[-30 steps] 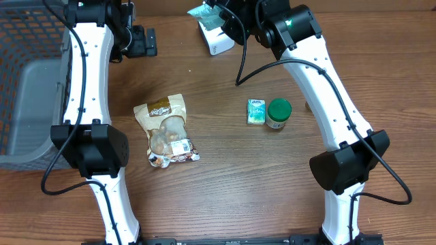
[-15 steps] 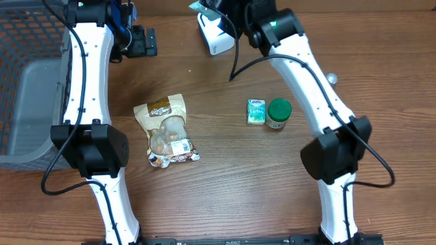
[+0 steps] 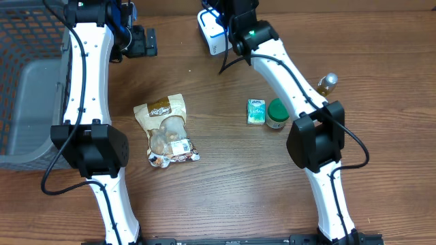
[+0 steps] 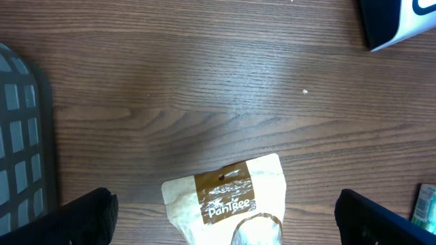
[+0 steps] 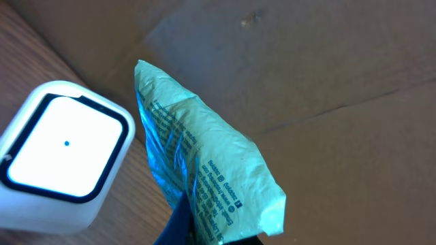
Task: Scan the item barcode
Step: 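Hold the wipes pack against the scanner window with the right gripper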
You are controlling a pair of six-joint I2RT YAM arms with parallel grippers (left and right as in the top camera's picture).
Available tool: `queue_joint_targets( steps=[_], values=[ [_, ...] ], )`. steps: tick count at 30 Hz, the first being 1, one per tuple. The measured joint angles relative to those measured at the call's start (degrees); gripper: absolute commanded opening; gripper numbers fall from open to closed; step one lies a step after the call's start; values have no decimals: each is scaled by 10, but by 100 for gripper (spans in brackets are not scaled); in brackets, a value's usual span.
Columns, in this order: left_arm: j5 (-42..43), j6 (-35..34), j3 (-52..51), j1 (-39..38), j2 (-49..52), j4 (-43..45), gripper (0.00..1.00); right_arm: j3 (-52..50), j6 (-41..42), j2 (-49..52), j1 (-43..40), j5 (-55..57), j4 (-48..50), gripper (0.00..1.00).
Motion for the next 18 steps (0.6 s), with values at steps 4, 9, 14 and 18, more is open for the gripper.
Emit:
queue_joint_targets(
  steps=[4, 9, 14, 18],
  values=[
    [0, 0, 0, 0, 0, 0, 100, 0, 0, 21, 13, 37, 37, 4],
    [0, 0, 0, 0, 0, 0, 100, 0, 0, 48, 33, 59, 51, 4],
    [0, 0, 0, 0, 0, 0, 100, 0, 0, 73, 48, 68, 39, 4],
    [0, 0, 0, 0, 0, 0, 100, 0, 0, 76, 51, 75, 41, 4]
  ],
)
